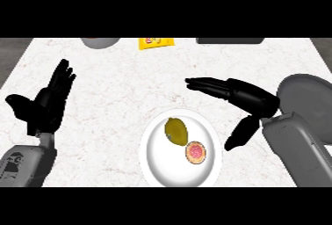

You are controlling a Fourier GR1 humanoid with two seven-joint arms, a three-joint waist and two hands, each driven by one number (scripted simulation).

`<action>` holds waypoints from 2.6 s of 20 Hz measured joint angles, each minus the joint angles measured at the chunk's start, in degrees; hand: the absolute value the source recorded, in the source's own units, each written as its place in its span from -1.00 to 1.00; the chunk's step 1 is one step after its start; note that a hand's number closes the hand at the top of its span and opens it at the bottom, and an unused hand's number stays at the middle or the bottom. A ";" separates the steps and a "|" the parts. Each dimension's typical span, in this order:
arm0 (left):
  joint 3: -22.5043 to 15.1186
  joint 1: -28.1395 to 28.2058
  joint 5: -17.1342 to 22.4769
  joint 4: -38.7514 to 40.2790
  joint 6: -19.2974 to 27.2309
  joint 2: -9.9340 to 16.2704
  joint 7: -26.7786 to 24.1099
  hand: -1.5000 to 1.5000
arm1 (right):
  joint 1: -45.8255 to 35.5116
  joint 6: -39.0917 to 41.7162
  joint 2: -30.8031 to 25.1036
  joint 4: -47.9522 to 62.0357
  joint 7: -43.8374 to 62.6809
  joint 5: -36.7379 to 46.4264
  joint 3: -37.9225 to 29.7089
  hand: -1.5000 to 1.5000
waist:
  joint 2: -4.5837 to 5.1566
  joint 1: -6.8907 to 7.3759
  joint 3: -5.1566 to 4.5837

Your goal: Pick the lemon from the plate and place it in the pan

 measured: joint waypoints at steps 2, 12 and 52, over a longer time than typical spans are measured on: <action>-0.19 0.07 -1.18 0.02 0.26 -1.02 -0.34 0.00 | -1.16 0.95 0.49 2.09 -1.08 1.42 -0.25 -1.00 | 0.02 0.02 0.00; 2.25 2.32 -2.27 -0.42 -2.79 -2.40 -1.72 0.00 | -1.44 0.32 5.58 6.18 -4.65 11.03 2.80 -1.00 | 0.01 -0.01 0.00; 7.22 0.54 -7.21 0.40 -6.94 -6.51 -0.48 0.00 | -3.25 -8.72 18.33 21.34 -8.02 41.80 7.80 1.00 | -0.18 -0.07 -0.15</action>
